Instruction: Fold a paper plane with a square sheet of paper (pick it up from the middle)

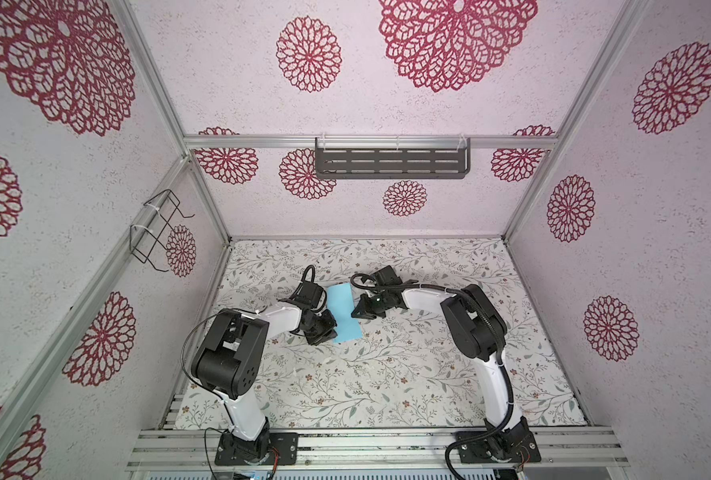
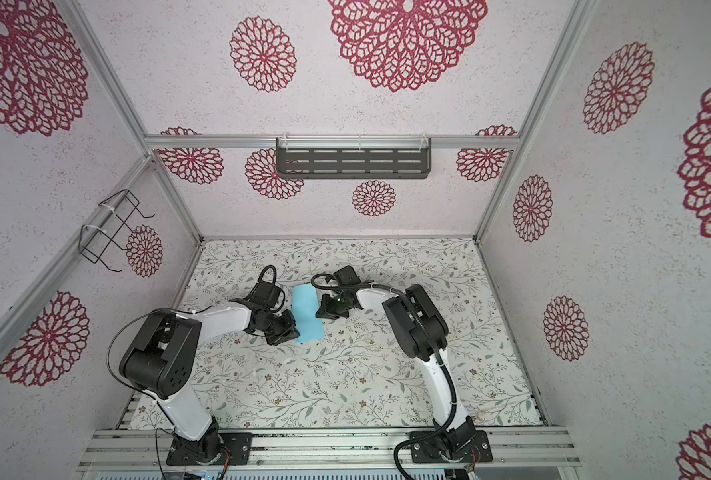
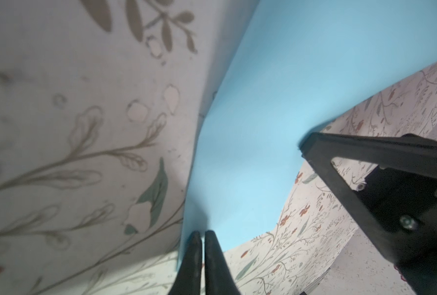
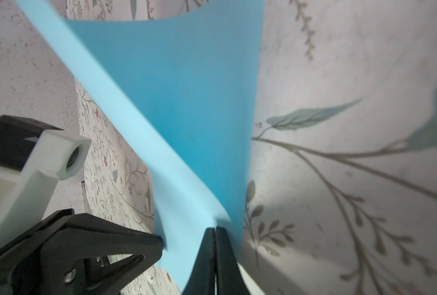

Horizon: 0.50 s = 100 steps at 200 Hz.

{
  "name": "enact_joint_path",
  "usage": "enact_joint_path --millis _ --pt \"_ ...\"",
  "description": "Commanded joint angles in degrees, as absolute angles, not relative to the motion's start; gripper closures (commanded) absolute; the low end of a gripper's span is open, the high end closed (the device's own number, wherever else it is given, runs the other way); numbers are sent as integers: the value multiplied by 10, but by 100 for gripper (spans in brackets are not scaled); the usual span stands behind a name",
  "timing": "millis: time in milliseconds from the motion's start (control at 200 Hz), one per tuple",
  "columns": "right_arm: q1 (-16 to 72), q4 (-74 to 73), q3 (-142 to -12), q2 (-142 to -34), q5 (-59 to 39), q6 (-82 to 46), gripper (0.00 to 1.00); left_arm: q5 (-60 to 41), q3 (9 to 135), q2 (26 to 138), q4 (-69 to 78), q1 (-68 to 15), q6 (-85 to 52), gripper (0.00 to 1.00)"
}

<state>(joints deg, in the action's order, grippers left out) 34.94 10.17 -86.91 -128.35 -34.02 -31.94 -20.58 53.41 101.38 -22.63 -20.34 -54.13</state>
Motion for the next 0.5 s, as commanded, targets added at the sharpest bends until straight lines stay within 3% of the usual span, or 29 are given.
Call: enact_joint_path --millis 0,210,495 --pt "346 199 -845 -1345 -201 -300 92 -165 514 988 -311 -207 -537 90" --pt "346 203 -847 -1345 -192 -297 92 -171 557 949 -336 -197 -506 90" --pt "346 201 -849 -1347 -195 -297 92 -234 605 994 -175 -135 -488 90"
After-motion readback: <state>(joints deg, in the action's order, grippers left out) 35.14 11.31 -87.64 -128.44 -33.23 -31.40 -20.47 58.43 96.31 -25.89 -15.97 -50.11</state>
